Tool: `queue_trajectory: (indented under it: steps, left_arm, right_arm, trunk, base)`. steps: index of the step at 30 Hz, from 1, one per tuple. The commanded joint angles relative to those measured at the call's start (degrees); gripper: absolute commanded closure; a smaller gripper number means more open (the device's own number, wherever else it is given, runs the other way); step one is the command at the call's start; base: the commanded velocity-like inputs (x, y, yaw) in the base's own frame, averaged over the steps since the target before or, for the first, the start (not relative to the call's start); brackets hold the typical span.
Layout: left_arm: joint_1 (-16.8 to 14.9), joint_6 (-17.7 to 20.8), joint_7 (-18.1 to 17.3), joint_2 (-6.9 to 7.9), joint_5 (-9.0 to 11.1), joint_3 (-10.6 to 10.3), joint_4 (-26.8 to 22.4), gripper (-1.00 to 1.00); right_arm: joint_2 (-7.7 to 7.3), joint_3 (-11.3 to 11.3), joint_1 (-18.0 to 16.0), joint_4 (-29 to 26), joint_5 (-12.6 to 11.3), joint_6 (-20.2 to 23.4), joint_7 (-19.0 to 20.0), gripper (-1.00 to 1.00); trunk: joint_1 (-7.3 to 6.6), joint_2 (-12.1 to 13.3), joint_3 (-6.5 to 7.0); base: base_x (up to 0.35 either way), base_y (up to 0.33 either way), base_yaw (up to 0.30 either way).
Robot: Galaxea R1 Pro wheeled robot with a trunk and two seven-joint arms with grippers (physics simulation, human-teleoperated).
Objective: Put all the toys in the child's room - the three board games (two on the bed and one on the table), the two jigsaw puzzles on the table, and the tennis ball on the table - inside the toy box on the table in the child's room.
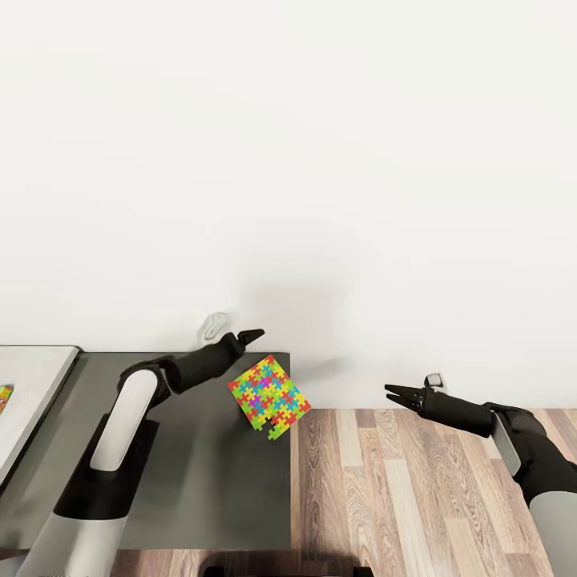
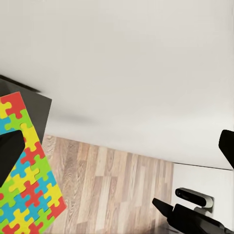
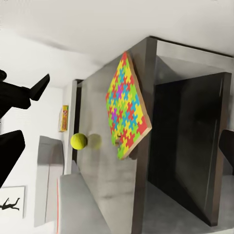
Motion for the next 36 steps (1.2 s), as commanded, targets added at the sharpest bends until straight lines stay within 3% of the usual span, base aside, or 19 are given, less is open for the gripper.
queue_trajectory:
  steps: [1, 21, 36]
  left_arm:
    - [-0.1, 0.0, 0.6, 0.01, 0.6, -0.1, -0.1, -1.00]
    - [-0.5, 0.4, 0.0, -0.67, 0.8, -0.3, -0.3, -1.00]
    - [-0.2, 0.5, -1.7, -0.59, 0.8, -0.7, -0.6, -1.00]
  right_arm:
    - [-0.01, 0.0, 0.0, 0.0, -0.2, 0.5, 0.1, -1.00]
    - [0.14, 0.1, -0.1, 0.2, -0.2, 0.4, 0.0, -1.00]
    - [0.32, 0.1, 0.0, 0.2, -0.2, 0.4, -0.1, -1.00]
  trunk:
    - [0.03, -0.1, -0.08]
    - [0.03, -0.1, -0.08]
    - [3.32, -6.1, -2.78]
  base:
    - [0.000, 0.000, 0.000]
    - [0.000, 0.000, 0.000]
    - [0.000, 0.000, 0.000]
